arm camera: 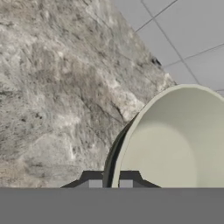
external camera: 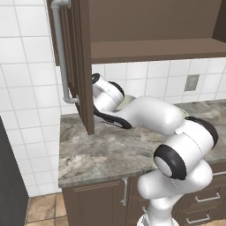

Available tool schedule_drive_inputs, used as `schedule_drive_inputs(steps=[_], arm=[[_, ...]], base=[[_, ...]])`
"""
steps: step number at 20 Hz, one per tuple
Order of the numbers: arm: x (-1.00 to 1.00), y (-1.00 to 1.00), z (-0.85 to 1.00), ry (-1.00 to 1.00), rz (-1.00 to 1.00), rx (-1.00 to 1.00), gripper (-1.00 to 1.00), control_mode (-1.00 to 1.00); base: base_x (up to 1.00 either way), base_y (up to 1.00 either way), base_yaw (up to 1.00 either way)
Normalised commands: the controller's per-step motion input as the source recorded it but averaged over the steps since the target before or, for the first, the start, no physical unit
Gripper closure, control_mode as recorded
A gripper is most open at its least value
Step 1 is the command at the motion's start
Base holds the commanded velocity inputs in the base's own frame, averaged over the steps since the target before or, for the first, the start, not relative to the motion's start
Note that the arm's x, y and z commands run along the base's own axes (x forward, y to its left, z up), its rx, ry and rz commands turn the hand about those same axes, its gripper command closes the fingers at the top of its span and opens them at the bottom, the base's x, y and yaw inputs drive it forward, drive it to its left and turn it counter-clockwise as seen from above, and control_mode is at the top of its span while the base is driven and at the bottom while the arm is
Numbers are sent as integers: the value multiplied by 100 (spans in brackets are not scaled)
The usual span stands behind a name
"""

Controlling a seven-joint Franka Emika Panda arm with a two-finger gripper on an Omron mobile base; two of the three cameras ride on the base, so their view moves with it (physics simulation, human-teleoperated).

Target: Pick up the bowls on the counter and stack them on top of one another in the open cabinet. Place the smaller bowl on top of the larger bowl.

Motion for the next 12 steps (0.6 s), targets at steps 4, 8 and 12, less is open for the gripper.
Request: schedule_drive_inputs(steps=[4,8,12], arm=[[-22,-36,21,5,0,-6,100,-100],[-16,-42,2,10,0,-5,100,-100],[-13,-49,0,6,0,-2,100,-100]], base=[[0,0,0],[0,0,0],[0,0,0]])
